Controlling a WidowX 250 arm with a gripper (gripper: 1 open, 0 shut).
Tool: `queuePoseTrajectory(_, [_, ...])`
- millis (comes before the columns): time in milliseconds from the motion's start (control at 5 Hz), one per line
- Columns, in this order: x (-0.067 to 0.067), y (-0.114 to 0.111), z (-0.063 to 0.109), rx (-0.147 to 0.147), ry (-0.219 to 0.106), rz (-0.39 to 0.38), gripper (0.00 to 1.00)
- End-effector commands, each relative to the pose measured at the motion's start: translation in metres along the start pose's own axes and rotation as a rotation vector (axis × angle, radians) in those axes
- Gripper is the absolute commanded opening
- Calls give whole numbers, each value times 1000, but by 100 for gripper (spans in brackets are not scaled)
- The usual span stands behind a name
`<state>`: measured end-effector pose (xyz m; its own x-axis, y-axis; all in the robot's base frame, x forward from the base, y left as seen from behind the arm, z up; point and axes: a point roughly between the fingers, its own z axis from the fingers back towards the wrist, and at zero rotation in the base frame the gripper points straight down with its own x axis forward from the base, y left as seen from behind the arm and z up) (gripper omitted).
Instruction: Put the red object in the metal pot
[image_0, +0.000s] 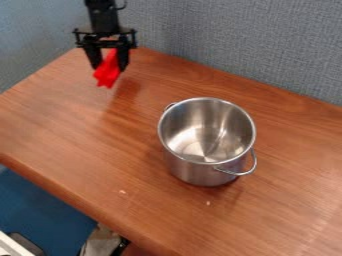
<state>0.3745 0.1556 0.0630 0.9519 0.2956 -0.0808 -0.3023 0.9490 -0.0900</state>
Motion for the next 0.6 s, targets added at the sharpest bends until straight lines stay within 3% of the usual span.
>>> queuePoseTrajectory(0, [-9, -44, 82, -24, -166, -41, 0])
queuePoseTrajectory(200, [-26, -86, 120, -56, -203, -92, 0])
queuePoseTrajectory(400, [-62, -107, 101, -33, -192, -267, 0])
